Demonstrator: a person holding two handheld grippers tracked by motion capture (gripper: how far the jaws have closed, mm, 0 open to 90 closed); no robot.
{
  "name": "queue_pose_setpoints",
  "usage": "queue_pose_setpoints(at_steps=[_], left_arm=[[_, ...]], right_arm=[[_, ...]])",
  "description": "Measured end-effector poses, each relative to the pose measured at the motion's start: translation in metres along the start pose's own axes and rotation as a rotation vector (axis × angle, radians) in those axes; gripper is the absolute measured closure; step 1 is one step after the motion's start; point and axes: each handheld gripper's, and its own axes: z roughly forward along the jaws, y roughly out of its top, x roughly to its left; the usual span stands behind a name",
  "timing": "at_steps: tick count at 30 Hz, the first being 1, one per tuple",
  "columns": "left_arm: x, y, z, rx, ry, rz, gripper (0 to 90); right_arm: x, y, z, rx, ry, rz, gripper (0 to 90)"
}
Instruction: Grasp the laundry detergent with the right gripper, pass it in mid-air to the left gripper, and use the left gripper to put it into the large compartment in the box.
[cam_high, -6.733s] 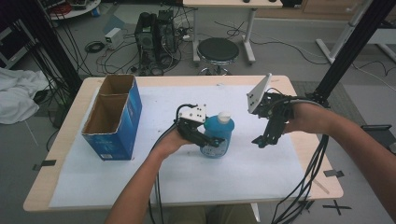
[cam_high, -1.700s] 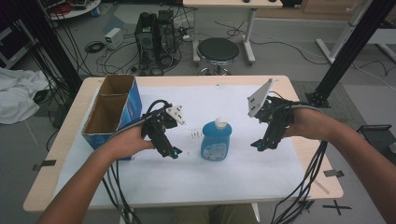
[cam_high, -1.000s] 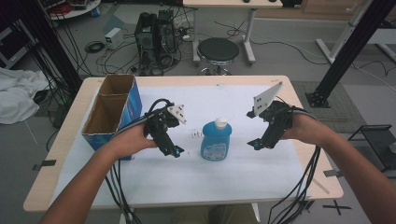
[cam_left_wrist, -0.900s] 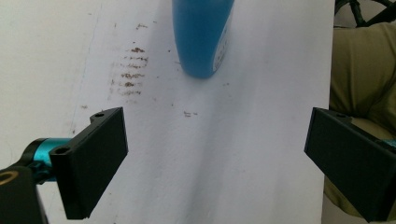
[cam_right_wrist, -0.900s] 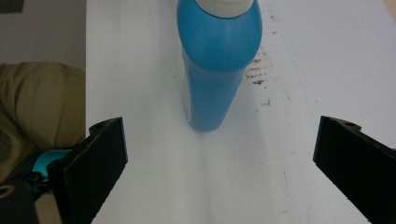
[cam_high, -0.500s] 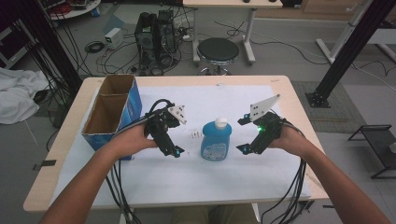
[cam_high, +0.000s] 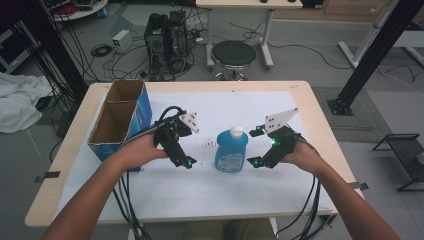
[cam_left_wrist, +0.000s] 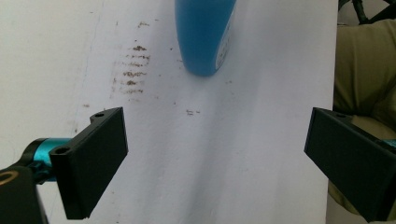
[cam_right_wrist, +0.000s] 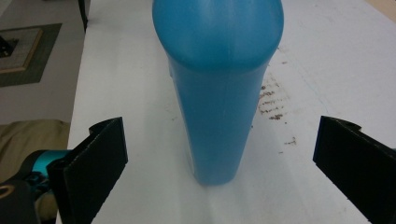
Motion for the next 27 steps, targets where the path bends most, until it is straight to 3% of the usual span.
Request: queue_pose_setpoints(at_steps=[6, 7, 8, 10, 12, 13, 14, 15, 18, 20, 23, 25, 26, 27], left_arm=[[0.002, 0.001, 0.001, 0.003, -0.009, 0.001, 6.1], [0.000, 0.001, 0.002, -0.012, -0.005, -0.022, 6.0], [0.002, 0.001, 0.001, 0.001, -0.005, 0.000, 6.0], [0.002, 0.001, 0.002, -0.001, -0.008, -0.003, 6.1], [0.000, 0.000, 0.003, -0.014, -0.003, -0.022, 6.1], [0.002, 0.000, 0.001, 0.016, -0.005, 0.009, 6.1], [0.002, 0.000, 0.002, 0.014, -0.004, 0.009, 6.1], [0.001, -0.001, 0.003, -0.012, 0.000, -0.017, 6.1], [0.000, -0.001, 0.004, -0.018, -0.002, -0.030, 6.1], [0.002, -0.001, 0.003, -0.002, -0.004, -0.007, 6.1], [0.001, -0.002, 0.004, -0.019, -0.002, -0.033, 6.0], [0.002, -0.002, 0.004, -0.010, -0.008, -0.025, 6.1], [0.004, -0.002, 0.002, 0.019, -0.002, 0.007, 6.1], [0.002, -0.003, 0.003, -0.009, 0.001, -0.019, 6.1]], right_arm=[[0.000, -0.003, 0.009, -0.048, -0.005, -0.003, 1.9], [0.001, -0.003, 0.011, -0.053, -0.003, -0.007, 1.9], [0.000, -0.003, 0.013, -0.061, -0.002, -0.017, 1.9], [0.002, -0.004, 0.018, -0.059, -0.002, 0.015, 1.9], [0.001, -0.005, 0.023, -0.085, -0.006, 0.012, 1.9], [0.002, -0.005, 0.024, -0.083, -0.001, 0.028, 1.9], [0.001, -0.006, 0.026, -0.095, -0.006, 0.023, 1.9], [0.001, -0.006, 0.028, -0.101, -0.003, 0.036, 1.9], [0.001, -0.008, 0.034, -0.119, -0.010, 0.038, 1.9], [0.001, -0.009, 0.038, -0.136, -0.011, 0.042, 2.4], [-0.002, -0.011, 0.043, -0.159, -0.011, 0.027, 4.4], [0.000, -0.011, 0.044, -0.157, -0.002, 0.056, 5.8], [-0.001, -0.011, 0.046, -0.175, 0.002, 0.037, 7.7], [-0.002, -0.010, 0.048, -0.189, 0.008, 0.018, 12.7]])
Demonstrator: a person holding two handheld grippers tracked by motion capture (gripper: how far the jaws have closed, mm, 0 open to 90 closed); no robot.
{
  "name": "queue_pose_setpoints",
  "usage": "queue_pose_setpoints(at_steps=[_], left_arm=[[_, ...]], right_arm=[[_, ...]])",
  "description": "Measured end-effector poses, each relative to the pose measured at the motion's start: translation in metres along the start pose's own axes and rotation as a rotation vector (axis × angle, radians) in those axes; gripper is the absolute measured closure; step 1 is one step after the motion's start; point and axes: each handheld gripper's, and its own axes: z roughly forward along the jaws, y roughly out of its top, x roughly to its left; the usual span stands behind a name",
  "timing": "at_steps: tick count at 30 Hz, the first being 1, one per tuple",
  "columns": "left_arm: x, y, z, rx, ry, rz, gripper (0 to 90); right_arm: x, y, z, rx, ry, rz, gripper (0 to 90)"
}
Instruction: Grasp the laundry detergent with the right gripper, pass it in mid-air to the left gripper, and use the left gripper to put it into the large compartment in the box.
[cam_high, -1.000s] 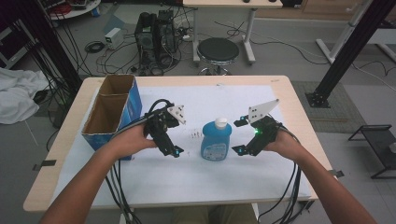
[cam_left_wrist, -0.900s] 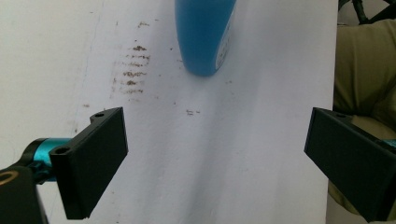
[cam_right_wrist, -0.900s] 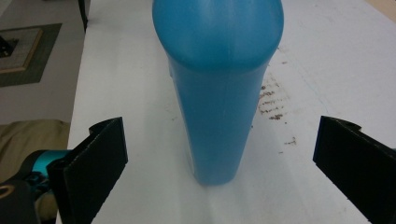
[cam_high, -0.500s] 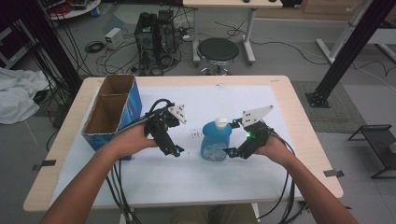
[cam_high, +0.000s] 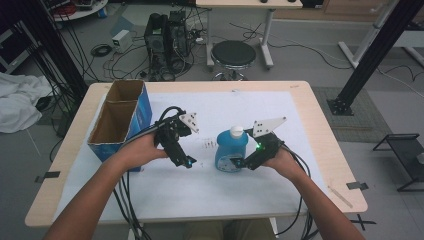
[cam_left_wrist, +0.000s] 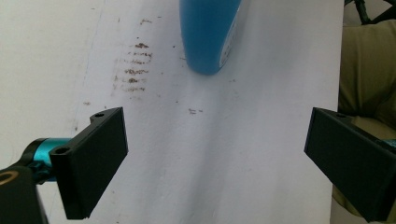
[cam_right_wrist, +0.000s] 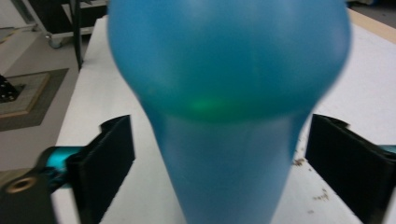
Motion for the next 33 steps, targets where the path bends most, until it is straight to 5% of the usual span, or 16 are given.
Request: queue_pose_setpoints(at_steps=[9, 12, 14, 16, 18, 19, 21, 33], left_arm=[[0.0021, -0.0004, -0.0004, 0.011, -0.004, 0.008, 6.1], [0.0009, -0.0006, 0.0012, -0.014, -0.001, -0.019, 6.0], [0.0018, -0.0005, 0.0006, -0.002, -0.006, -0.008, 6.1], [0.0029, -0.0007, -0.0002, 0.007, -0.008, 0.007, 6.1], [0.0021, -0.0011, 0.0002, -0.002, -0.002, -0.008, 6.1], [-0.0005, -0.0016, 0.0026, -0.040, -0.001, -0.049, 6.0], [0.0033, -0.0012, -0.0005, 0.010, 0.003, 0.011, 6.0], [0.0029, -0.0019, 0.0009, -0.011, 0.000, -0.016, 6.1]], right_arm=[[0.0006, -0.0011, 0.0007, -0.001, 0.007, 0.033, 14.9], [-0.0025, -0.0019, 0.0031, -0.028, 0.007, -0.007, 18.7], [-0.0007, -0.0023, 0.0025, -0.011, 0.008, 0.032, 19.0], [-0.0032, -0.0025, 0.0047, -0.030, 0.014, -0.001, 21.3], [-0.0031, -0.0030, 0.0050, -0.033, 0.023, -0.016, 25.8], [-0.0041, -0.0030, 0.0058, -0.034, 0.024, -0.022, 25.8], [-0.0030, -0.0035, 0.0058, -0.025, 0.021, 0.003, 26.0], [-0.0043, -0.0035, 0.0066, -0.035, 0.019, -0.019, 32.7]])
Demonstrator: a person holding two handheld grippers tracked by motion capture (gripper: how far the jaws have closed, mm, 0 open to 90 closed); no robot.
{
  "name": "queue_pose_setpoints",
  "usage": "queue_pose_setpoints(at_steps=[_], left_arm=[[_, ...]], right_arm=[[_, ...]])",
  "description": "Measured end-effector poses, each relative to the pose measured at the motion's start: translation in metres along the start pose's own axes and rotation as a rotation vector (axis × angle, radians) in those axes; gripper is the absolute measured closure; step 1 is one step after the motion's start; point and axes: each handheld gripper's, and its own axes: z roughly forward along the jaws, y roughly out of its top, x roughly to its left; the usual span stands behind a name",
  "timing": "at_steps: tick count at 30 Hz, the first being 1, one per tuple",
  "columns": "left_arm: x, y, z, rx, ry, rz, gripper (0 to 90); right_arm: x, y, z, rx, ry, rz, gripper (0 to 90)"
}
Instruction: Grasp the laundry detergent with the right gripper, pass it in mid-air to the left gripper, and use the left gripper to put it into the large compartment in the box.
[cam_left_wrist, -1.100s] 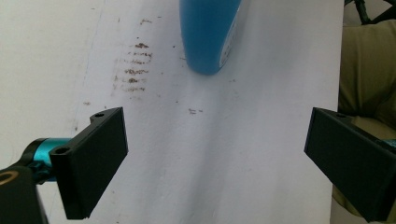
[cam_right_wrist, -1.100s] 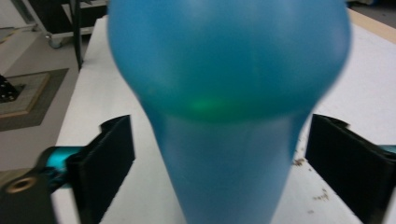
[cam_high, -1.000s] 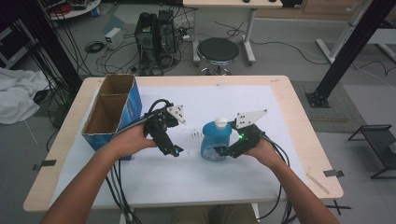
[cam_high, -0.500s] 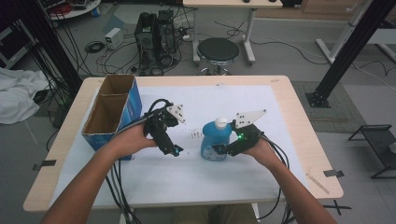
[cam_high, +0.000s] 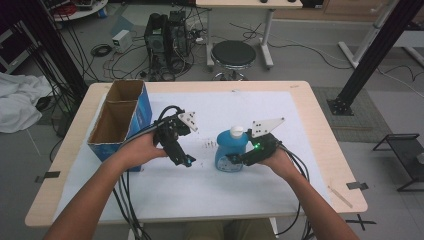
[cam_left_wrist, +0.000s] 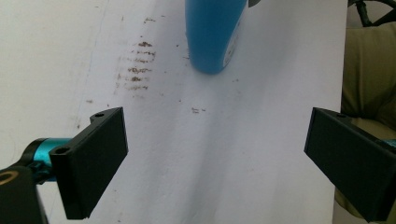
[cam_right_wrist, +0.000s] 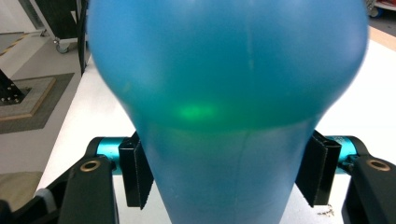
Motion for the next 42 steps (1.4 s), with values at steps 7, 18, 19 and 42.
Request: queue_pose_setpoints(at_steps=[7, 18, 19, 42], left_arm=[[0.001, 0.000, 0.000, 0.011, -0.004, 0.002, 6.1], [0.001, 0.004, 0.001, -0.006, 0.000, -0.004, 6.1], [0.002, 0.006, -0.001, -0.003, -0.003, 0.001, 6.1], [-0.010, 0.051, -0.030, 0.025, -0.004, 0.064, 6.0]], right_arm=[[0.004, 0.000, -0.001, 0.011, 0.015, -0.014, 41.3], [0.012, 0.004, -0.003, 0.024, 0.006, -0.024, 43.5], [0.013, 0.005, -0.003, 0.028, 0.005, -0.023, 43.5], [0.027, 0.025, -0.046, 0.006, -0.002, -0.054, 43.7]])
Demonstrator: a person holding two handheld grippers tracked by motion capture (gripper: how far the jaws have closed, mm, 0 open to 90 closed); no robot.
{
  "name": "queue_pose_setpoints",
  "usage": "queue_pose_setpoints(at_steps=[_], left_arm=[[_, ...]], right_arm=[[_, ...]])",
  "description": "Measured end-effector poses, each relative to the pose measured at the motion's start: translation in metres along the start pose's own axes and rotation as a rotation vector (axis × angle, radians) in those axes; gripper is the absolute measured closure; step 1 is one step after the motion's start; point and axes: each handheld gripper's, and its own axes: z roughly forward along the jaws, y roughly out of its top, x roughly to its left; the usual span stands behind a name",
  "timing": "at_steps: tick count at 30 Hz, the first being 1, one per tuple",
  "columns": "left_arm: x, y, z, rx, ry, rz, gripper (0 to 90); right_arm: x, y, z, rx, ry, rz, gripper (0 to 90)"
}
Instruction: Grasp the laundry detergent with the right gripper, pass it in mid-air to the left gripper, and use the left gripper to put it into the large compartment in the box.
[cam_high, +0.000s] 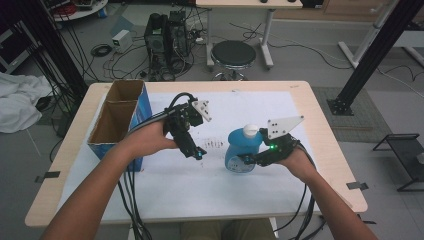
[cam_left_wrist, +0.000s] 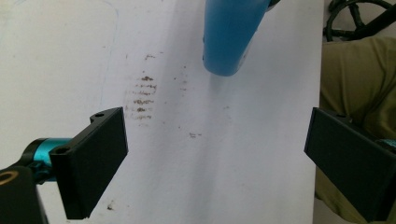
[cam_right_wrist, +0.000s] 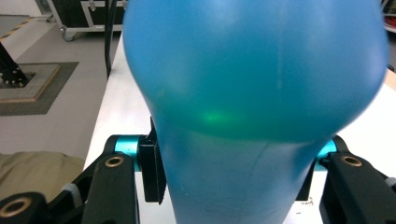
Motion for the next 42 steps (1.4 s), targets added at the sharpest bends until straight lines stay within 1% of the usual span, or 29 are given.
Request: queue_pose_setpoints(at_steps=[1, 2, 4, 5, 6, 7, 8, 9, 10, 11, 12, 13, 14, 15, 16, 17, 18, 25, 27, 28, 29, 30, 31, 33, 34, 35, 36, 37, 42], left_arm=[[-0.001, 0.002, 0.000, -0.013, 0.003, -0.010, 6.1], [-0.001, 0.005, -0.002, -0.001, -0.003, 0.006, 6.1], [-0.001, 0.010, -0.003, 0.001, -0.012, 0.009, 6.1], [-0.002, 0.012, -0.003, -0.011, -0.008, -0.004, 6.1], [-0.001, 0.015, -0.005, 0.007, -0.007, 0.017, 6.0], [-0.002, 0.017, -0.005, 0.001, -0.011, 0.010, 6.1], [-0.001, 0.019, -0.006, 0.011, -0.017, 0.023, 6.1], [-0.001, 0.022, -0.006, 0.016, -0.020, 0.029, 6.1], [-0.002, 0.024, -0.006, 0.017, -0.022, 0.025, 6.0], [-0.001, 0.026, -0.006, 0.030, -0.022, 0.036, 6.1], [-0.002, 0.029, -0.006, 0.035, -0.034, 0.036, 6.1], [-0.002, 0.031, -0.005, 0.036, -0.031, 0.040, 6.1], [-0.003, 0.032, -0.005, 0.043, -0.037, 0.045, 6.1], [-0.003, 0.034, -0.004, 0.046, -0.037, 0.045, 6.1], [-0.004, 0.035, -0.004, 0.049, -0.040, 0.048, 6.1], [-0.004, 0.036, -0.004, 0.053, -0.042, 0.052, 6.0], [-0.004, 0.037, -0.004, 0.056, -0.043, 0.056, 6.1], [-0.005, 0.043, -0.005, 0.072, -0.050, 0.062, 6.1], [-0.006, 0.046, -0.005, 0.073, -0.049, 0.065, 6.1], [-0.006, 0.047, -0.005, 0.077, -0.053, 0.065, 6.1], [-0.006, 0.048, -0.004, 0.080, -0.054, 0.065, 6.1], [-0.007, 0.049, -0.004, 0.084, -0.051, 0.068, 6.1], [-0.007, 0.051, -0.003, 0.090, -0.050, 0.077, 6.1], [-0.008, 0.054, -0.002, 0.098, -0.056, 0.088, 6.1], [-0.009, 0.056, -0.002, 0.100, -0.056, 0.091, 6.1], [-0.009, 0.057, -0.002, 0.101, -0.059, 0.093, 6.1], [-0.010, 0.058, -0.002, 0.100, -0.060, 0.096, 6.0], [-0.010, 0.060, -0.001, 0.099, -0.059, 0.100, 6.1], [-0.011, 0.065, 0.002, 0.117, -0.061, 0.106, 6.0]], right_arm=[[0.000, 0.001, -0.001, 0.001, 0.007, -0.005, 43.7], [0.000, 0.002, -0.001, 0.003, 0.008, -0.009, 43.8], [0.002, 0.004, -0.001, 0.011, 0.018, 0.000, 43.8], [0.001, 0.005, 0.000, 0.007, 0.021, -0.020, 43.8], [0.001, 0.006, 0.000, 0.012, 0.028, -0.029, 43.8], [0.001, 0.007, 0.001, 0.017, 0.028, -0.026, 43.8], [0.001, 0.007, 0.002, 0.011, 0.033, -0.033, 43.8], [0.003, 0.008, 0.003, 0.018, 0.035, -0.018, 43.9], [0.003, 0.009, 0.004, 0.016, 0.038, -0.031, 43.9], [0.002, 0.009, 0.006, 0.016, 0.044, -0.039, 43.9], [0.003, 0.010, 0.007, 0.024, 0.045, -0.029, 43.9], [0.003, 0.012, 0.008, 0.029, 0.044, -0.041, 43.9], [0.004, 0.013, 0.009, 0.033, 0.052, -0.029, 43.9], [0.003, 0.014, 0.011, 0.032, 0.051, -0.036, 43.9], [0.003, 0.014, 0.012, 0.033, 0.054, -0.033, 43.9], [0.002, 0.015, 0.013, 0.034, 0.057, -0.048, 43.9], [0.003, 0.016, 0.014, 0.038, 0.061, -0.037, 43.9], [0.003, 0.021, 0.023, 0.069, 0.080, -0.034, 44.0], [0.003, 0.023, 0.028, 0.057, 0.085, -0.055, 44.0], [0.003, 0.025, 0.028, 0.070, 0.092, -0.061, 44.0], [0.006, 0.026, 0.029, 0.094, 0.104, -0.025, 44.0], [0.007, 0.027, 0.030, 0.098, 0.108, -0.025, 44.0], [0.006, 0.028, 0.032, 0.098, 0.106, -0.046, 44.0], [0.005, 0.031, 0.036, 0.094, 0.105, -0.065, 44.0], [0.006, 0.032, 0.037, 0.091, 0.113, -0.052, 44.0], [0.005, 0.033, 0.038, 0.087, 0.115, -0.058, 44.0], [0.004, 0.034, 0.039, 0.082, 0.114, -0.081, 44.0], [0.005, 0.035, 0.040, 0.092, 0.120, -0.065, 44.0], [0.007, 0.038, 0.042, 0.100, 0.127, -0.070, 44.0]])
